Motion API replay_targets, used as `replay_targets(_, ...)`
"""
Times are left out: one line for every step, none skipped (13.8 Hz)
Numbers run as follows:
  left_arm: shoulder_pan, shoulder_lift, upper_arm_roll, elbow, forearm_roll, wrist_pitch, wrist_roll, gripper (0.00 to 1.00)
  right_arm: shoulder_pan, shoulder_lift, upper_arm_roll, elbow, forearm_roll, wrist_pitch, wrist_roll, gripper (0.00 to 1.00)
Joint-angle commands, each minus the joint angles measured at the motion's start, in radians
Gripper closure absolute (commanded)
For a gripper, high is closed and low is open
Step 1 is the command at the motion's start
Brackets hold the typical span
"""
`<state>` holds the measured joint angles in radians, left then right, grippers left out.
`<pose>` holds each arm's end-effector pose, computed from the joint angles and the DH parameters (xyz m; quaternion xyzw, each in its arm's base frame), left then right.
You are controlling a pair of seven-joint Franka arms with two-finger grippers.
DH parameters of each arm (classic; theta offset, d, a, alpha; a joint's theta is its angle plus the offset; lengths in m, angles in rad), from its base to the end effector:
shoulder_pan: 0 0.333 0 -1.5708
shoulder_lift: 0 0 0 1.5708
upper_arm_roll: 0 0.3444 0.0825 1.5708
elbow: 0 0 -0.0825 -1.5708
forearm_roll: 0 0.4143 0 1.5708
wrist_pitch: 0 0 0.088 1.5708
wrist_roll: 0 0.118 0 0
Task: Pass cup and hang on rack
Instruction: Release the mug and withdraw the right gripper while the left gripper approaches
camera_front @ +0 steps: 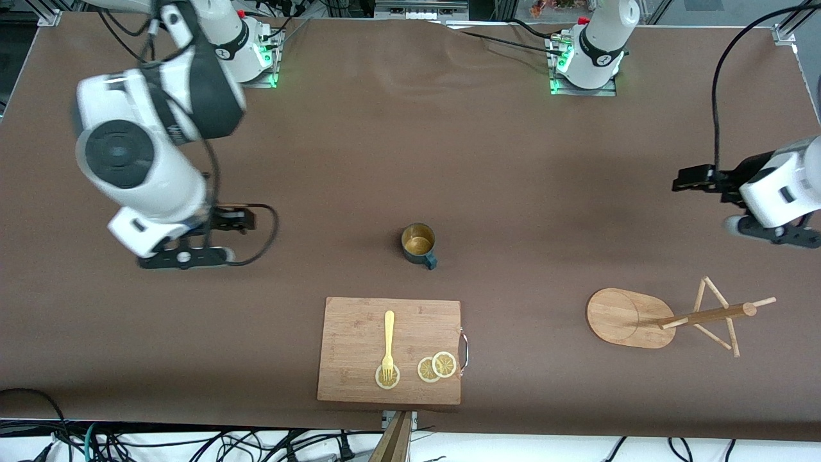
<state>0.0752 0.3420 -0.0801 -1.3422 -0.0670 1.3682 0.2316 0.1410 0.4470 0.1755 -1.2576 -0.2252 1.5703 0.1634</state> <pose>0.6610 -0.0039 0.5265 0.9795 -0.1177 -0.1503 0.0645 0.6955 0.1731 0.5104 0.9922 0.0772 -0.0446 0.0872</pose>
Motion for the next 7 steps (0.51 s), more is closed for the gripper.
replay_targets(0.0, 0.063, 0.005, 0.031, -0.049, 0.041, 0.196, 0.0, -0.108, -0.068, 0.01, -0.022, 0.035, -0.073, -0.192, 0.0)
replay_targets(-0.005, 0.078, 0.005, 0.031, -0.051, 0.069, 0.262, 0.0, -0.153, -0.08, -0.004, -0.02, 0.07, -0.099, -0.258, 0.0)
replay_targets(-0.008, 0.089, 0.005, 0.031, -0.056, 0.093, 0.288, 0.0, -0.179, -0.096, -0.031, -0.02, 0.095, -0.124, -0.331, 0.0)
replay_targets(-0.014, 0.097, 0.002, 0.026, -0.075, 0.119, 0.29, 0.0, -0.196, -0.105, -0.074, -0.02, 0.119, -0.154, -0.414, 0.0)
replay_targets(-0.024, 0.103, -0.015, 0.021, -0.085, 0.144, 0.296, 0.0, -0.201, -0.125, -0.127, -0.02, 0.141, -0.186, -0.476, 0.0)
replay_targets(-0.026, 0.112, -0.041, 0.02, -0.085, 0.173, 0.313, 0.0, -0.201, -0.132, -0.186, -0.023, 0.162, -0.203, -0.501, 0.0)
replay_targets(-0.026, 0.121, -0.073, 0.015, -0.082, 0.207, 0.328, 0.0, -0.201, -0.136, -0.229, -0.023, 0.185, -0.217, -0.522, 0.0)
